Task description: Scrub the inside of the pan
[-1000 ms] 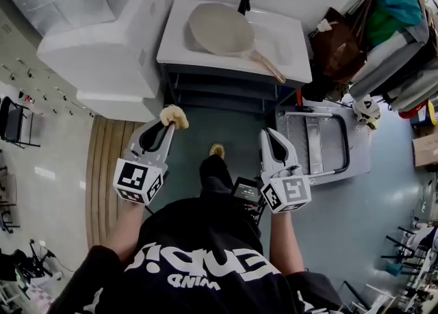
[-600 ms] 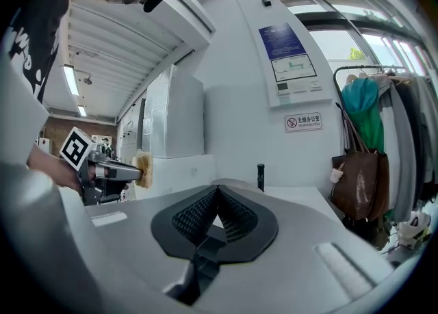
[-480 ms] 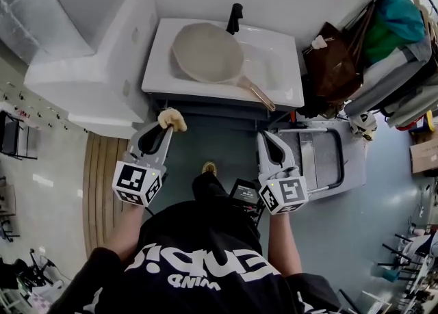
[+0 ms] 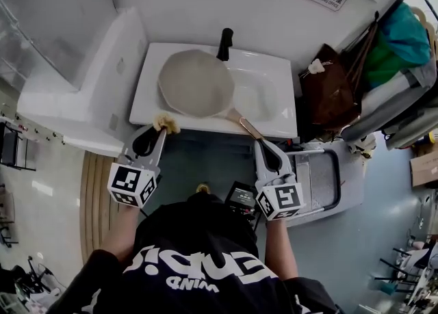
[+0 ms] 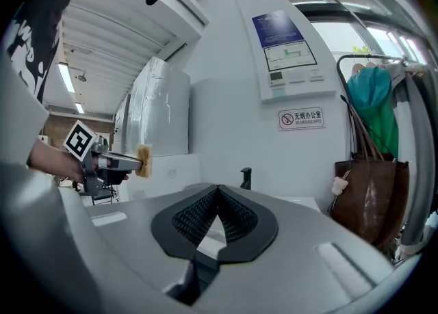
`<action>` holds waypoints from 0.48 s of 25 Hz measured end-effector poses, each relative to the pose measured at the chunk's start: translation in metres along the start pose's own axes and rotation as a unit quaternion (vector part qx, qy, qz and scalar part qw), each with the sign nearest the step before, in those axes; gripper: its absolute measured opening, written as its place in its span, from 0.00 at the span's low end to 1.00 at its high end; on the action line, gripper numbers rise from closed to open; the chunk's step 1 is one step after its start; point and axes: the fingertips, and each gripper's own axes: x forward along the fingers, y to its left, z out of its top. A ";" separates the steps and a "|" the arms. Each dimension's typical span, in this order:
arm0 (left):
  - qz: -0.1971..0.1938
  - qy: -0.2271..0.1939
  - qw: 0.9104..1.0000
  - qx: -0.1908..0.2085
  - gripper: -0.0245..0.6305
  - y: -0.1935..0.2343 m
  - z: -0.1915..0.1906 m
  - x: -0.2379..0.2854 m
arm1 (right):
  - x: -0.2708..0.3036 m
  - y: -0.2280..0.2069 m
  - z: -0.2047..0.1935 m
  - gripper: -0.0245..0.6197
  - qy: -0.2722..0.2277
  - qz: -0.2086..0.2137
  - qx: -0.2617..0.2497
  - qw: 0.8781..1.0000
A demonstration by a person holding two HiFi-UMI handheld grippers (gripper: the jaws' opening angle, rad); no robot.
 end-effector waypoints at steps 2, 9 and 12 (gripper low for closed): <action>0.001 -0.001 1.000 0.000 0.12 0.002 0.005 0.017 | 0.006 -0.016 0.003 0.05 -0.001 -0.003 0.001 1.000; -0.007 -0.008 1.000 0.011 0.12 0.009 0.025 0.060 | 0.036 -0.051 0.002 0.05 0.013 -0.015 0.010 1.000; -0.011 -0.010 1.000 0.013 0.12 0.020 0.032 0.074 | 0.051 -0.051 0.000 0.05 0.024 -0.013 0.006 1.000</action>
